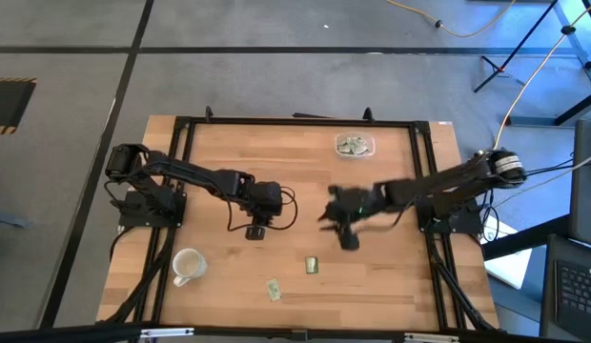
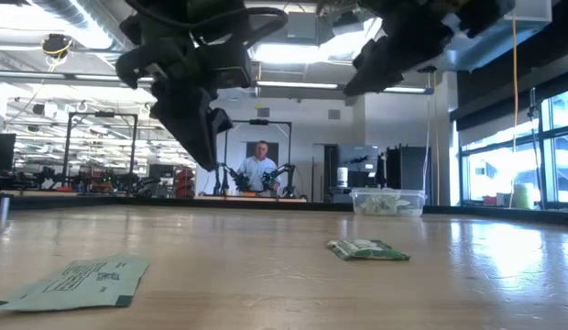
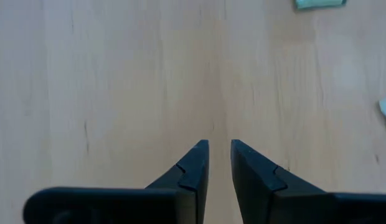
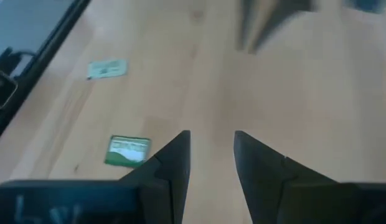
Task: Pick and place Stevia / Truvia into bins
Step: Put the dark green truvia packet into the transparent container
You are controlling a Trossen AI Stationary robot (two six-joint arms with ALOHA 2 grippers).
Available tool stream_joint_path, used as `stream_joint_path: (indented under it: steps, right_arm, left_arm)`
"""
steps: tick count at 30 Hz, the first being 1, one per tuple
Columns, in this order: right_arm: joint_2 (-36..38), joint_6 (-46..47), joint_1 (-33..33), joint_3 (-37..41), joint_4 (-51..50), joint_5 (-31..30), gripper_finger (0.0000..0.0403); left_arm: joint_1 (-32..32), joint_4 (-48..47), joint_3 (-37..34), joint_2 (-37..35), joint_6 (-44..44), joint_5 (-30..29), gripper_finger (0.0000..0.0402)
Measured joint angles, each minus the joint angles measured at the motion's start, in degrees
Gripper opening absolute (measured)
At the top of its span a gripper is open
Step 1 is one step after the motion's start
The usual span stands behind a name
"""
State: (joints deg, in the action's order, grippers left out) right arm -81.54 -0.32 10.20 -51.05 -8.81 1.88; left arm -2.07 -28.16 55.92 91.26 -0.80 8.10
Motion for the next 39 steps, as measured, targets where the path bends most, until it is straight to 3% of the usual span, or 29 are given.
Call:
stream_joint_path:
  steps: [7, 20, 35, 39]
  right_arm:
    - [-10.0, 4.5, 6.6, 0.0, 4.2, -3.0, 0.0127]
    - [-22.0, 4.4, 9.6, 0.0, 12.1, -3.9, 0.0127]
    - [-27.1, 4.7, 10.3, 0.0, 16.7, -4.0, 0.0127]
    - [-27.8, 5.9, 10.3, -0.2, 16.7, -4.2, 0.0111]
  left_arm:
    - [-1.8, 15.0, -5.7, -0.1, 0.0, 0.1, 0.0051]
    - [-5.1, 35.8, -8.2, -0.4, 4.1, -0.1, 0.0049]
    - [-5.8, 37.0, -8.2, -0.4, 5.2, -0.1, 0.0049]
    - [-5.8, 37.0, -8.2, -0.4, 6.1, -0.1, 0.0049]
